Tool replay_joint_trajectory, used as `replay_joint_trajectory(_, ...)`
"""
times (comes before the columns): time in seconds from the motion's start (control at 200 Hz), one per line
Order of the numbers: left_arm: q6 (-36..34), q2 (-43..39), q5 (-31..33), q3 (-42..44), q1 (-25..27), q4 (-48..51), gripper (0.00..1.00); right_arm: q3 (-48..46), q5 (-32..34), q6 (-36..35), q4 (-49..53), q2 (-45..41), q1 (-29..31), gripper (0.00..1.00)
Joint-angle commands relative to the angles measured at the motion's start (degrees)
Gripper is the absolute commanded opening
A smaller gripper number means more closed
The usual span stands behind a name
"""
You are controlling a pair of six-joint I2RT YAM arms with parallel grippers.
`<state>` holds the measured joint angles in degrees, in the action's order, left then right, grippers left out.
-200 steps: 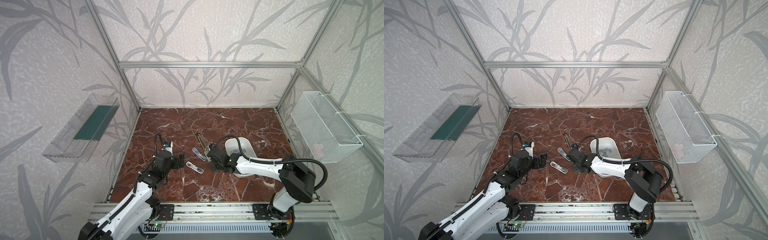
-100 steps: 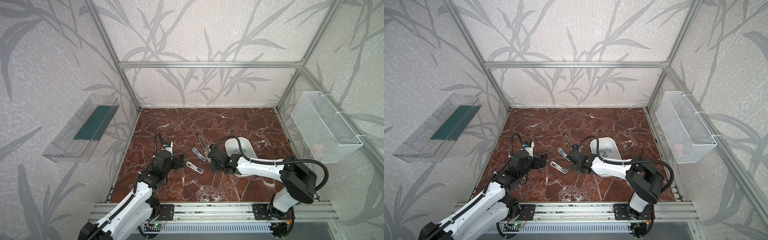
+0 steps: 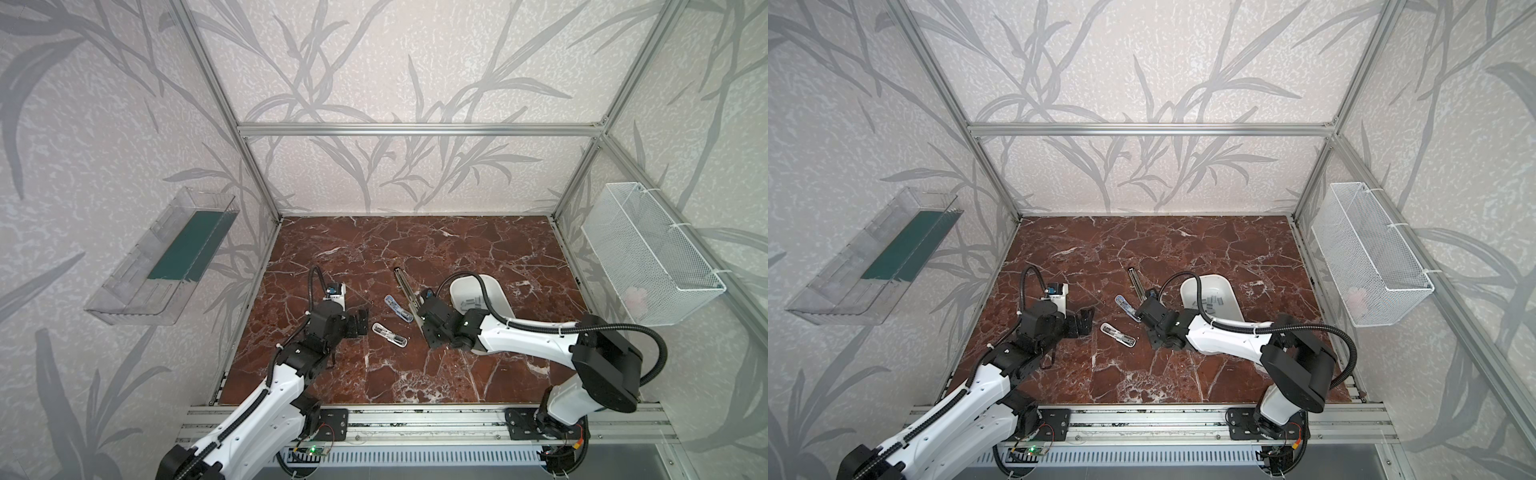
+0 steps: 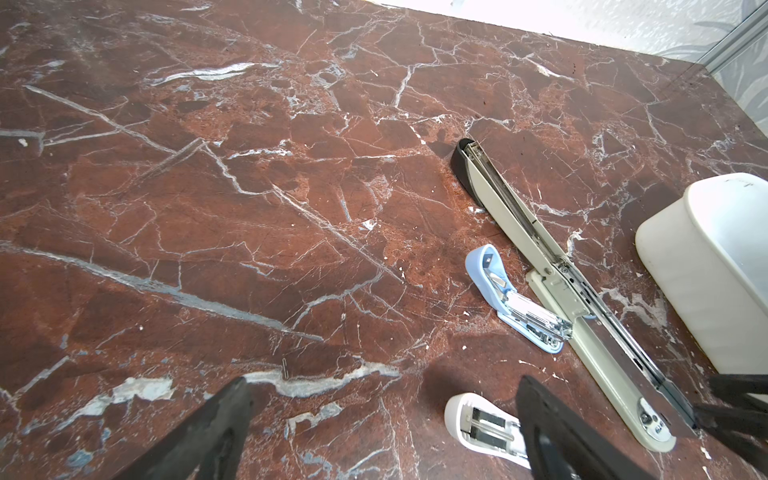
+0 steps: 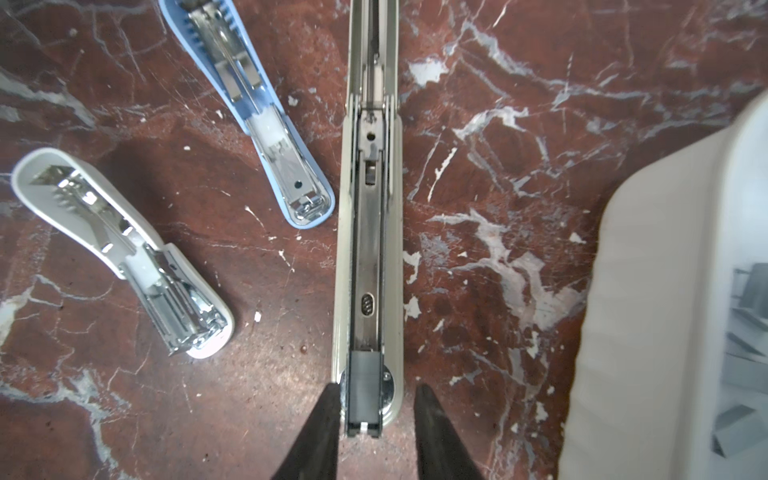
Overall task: Load the staples into the stapler
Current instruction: 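Move the open right gripper back over the white tray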
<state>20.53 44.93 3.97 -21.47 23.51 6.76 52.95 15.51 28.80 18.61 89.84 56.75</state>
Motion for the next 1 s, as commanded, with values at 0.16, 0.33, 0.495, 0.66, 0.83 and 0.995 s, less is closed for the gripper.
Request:
replay_joint_trajectory(0.16, 0.3, -2.3, 0.3, 1.1, -0.2, -0.5, 0.99, -0.9, 9.8, -2.3, 2.1, -8.1, -0.6, 0.27)
replay_joint_trajectory(0.33, 0.3, -3.4, 0.6, 1.6, -0.1, -0.5, 0.99, -4.0, 12.0, -0.5, 6.3, -15.1, -7.6, 0.24)
replay_joint_trajectory(0.495, 0.3, -4.1, 2.0, 1.8, -0.1, -0.6, 0.99, -8.9, 8.0, 1.0, 7.5, -20.2, -17.8, 0.26)
replay_joint_trajectory(0.66, 0.1, -3.6, 3.0, 1.7, -0.1, -0.3, 0.99, -10.3, 2.8, 1.2, 7.1, -20.2, -25.7, 0.27)
replay_joint_trajectory(0.83, -0.2, -1.6, 3.8, 1.0, -0.1, -0.5, 0.99, -10.2, 0.1, 0.8, 6.1, -18.4, -29.5, 0.32)
replay_joint_trajectory(0.995, -0.6, 0.0, 2.6, 0.3, 0.0, -0.6, 0.99, -8.6, -3.5, -0.3, 5.4, -14.8, -32.4, 0.32)
